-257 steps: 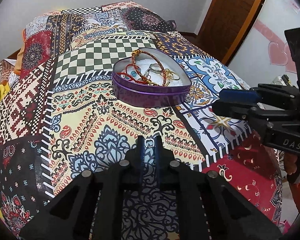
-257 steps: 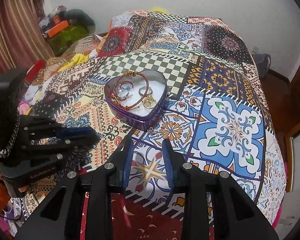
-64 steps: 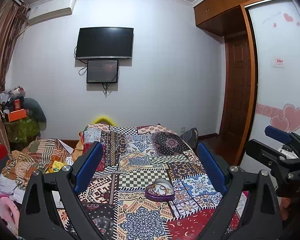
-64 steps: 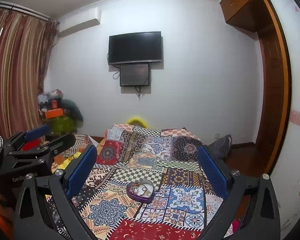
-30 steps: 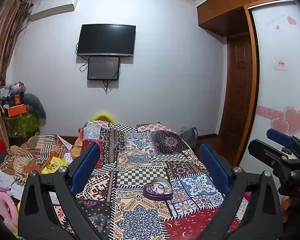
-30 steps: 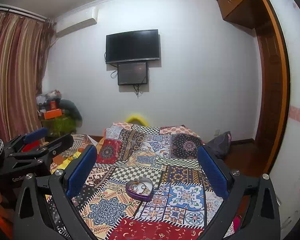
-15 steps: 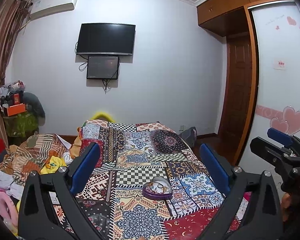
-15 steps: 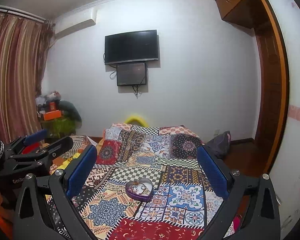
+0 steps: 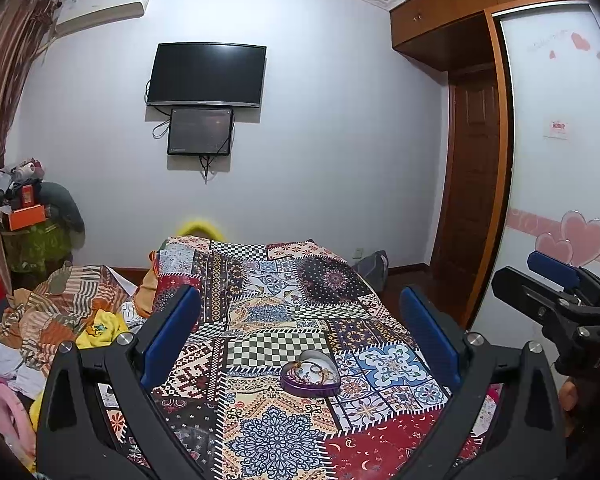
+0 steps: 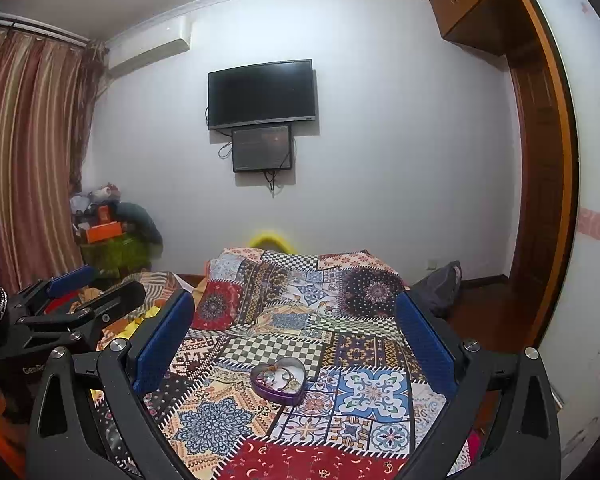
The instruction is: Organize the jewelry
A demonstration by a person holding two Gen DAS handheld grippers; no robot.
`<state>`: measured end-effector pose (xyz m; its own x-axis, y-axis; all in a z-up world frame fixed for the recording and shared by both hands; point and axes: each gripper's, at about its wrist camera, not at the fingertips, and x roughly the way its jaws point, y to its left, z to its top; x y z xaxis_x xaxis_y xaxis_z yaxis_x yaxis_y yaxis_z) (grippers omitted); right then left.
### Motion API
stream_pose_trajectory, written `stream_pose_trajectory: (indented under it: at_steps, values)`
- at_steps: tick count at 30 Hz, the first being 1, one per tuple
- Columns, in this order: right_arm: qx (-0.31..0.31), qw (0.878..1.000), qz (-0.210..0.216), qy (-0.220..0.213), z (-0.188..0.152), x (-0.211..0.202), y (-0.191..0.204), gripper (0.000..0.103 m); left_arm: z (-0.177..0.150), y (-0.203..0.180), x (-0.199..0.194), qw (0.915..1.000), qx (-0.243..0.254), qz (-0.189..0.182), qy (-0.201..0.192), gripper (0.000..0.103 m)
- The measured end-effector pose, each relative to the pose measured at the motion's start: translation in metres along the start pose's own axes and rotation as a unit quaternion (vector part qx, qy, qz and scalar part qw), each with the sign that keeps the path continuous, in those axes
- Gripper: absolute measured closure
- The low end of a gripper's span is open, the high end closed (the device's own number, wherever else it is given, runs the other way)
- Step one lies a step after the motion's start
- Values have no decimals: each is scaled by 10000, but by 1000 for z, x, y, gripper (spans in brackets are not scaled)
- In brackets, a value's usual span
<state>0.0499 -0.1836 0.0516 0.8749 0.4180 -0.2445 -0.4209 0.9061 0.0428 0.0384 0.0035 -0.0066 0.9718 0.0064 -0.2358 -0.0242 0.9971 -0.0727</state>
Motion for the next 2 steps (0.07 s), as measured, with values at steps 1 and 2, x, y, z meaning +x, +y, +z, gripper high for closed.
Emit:
stream_pose_trajectory:
  at_steps: [1, 2]
  values:
    - [-3, 10000, -4, 6, 0, 1, 0, 3, 0, 1, 0, 10000, 2, -7, 4, 3]
    - [-7, 10000, -3, 16, -1, 2, 1, 3, 0, 1, 1, 10000, 5, -14, 12, 3]
